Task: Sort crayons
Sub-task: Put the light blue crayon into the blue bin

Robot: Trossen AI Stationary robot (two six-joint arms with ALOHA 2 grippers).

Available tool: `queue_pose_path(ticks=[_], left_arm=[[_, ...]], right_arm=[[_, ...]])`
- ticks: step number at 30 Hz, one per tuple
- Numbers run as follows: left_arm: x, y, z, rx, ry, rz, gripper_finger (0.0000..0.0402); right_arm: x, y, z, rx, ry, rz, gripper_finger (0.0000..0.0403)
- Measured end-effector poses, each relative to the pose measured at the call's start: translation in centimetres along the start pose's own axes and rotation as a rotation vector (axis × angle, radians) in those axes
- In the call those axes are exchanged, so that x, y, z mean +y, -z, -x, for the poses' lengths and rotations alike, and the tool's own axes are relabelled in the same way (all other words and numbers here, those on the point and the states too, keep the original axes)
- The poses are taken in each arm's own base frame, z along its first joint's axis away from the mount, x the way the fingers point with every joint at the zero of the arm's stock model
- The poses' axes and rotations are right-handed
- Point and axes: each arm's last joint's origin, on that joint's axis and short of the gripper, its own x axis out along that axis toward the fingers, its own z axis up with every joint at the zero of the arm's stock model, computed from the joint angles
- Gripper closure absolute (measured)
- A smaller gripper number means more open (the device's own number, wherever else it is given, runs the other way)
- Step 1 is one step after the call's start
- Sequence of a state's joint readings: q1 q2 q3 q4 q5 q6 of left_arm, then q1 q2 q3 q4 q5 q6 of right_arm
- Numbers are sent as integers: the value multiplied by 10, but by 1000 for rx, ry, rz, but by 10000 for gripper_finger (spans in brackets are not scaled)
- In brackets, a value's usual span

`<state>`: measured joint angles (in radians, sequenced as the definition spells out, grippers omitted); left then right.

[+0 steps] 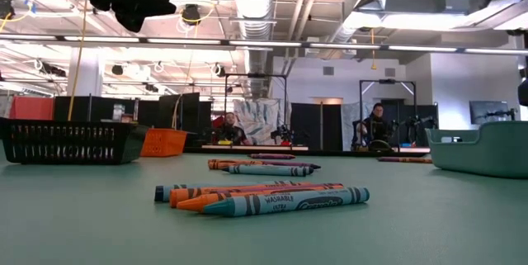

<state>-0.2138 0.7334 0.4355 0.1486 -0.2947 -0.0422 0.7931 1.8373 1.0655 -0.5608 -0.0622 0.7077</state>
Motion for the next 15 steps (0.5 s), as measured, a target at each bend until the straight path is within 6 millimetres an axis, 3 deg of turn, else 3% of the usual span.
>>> queue_pose_path(ticks=[15], left_arm=[[0,0,0,1,0,17,292]], right_arm=[[-2,1,15,-4,2,-6,283]])
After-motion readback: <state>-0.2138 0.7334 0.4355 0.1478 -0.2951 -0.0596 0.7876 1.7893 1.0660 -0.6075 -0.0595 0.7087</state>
